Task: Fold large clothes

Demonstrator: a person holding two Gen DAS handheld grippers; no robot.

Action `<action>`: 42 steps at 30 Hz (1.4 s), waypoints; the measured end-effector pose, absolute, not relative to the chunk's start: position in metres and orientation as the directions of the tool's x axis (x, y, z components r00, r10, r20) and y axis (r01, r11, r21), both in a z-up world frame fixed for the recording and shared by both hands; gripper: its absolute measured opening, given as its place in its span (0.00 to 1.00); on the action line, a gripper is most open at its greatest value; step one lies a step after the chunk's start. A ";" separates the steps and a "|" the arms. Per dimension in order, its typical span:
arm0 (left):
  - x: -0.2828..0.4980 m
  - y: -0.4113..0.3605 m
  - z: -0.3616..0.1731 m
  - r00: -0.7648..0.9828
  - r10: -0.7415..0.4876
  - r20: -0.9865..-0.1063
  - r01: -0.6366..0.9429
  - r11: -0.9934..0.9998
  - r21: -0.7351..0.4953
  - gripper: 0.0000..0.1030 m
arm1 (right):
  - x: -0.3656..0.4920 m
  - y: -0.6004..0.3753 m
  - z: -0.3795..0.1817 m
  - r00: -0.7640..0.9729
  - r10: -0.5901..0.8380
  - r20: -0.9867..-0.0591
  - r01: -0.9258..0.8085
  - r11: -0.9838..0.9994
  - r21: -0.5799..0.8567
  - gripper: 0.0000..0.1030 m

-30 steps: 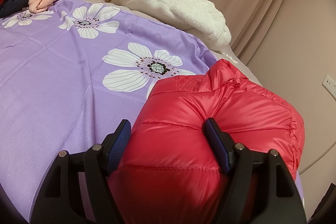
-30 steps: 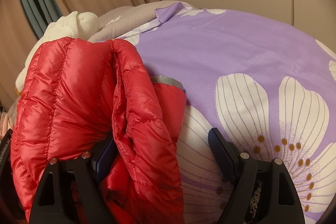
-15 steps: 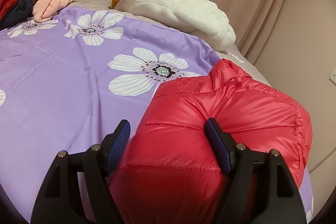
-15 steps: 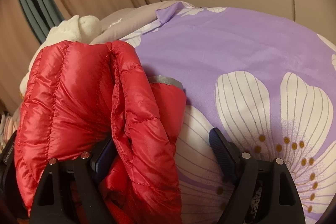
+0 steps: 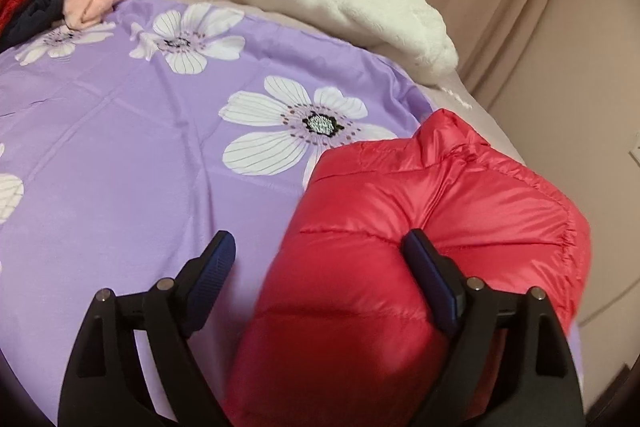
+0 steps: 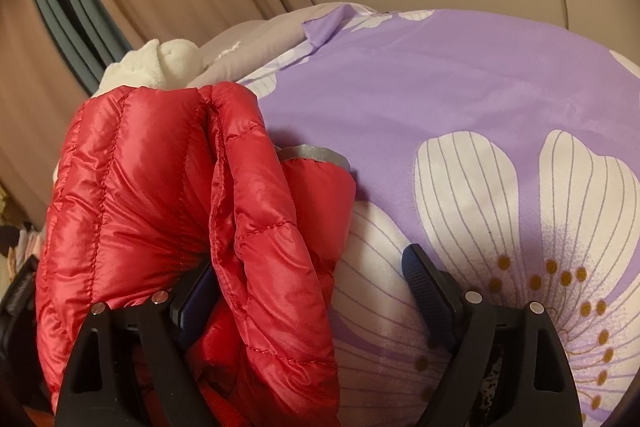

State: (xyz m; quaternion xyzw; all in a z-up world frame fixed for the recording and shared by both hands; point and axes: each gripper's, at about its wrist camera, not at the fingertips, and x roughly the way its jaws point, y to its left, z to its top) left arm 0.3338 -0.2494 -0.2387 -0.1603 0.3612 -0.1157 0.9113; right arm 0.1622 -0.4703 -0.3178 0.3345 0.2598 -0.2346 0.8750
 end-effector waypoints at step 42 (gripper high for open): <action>0.288 -0.203 -0.159 0.426 -0.767 -0.479 0.519 0.641 -0.565 0.77 | 0.198 -0.402 -0.239 0.878 0.257 -0.403 0.102 0.723 0.683 0.46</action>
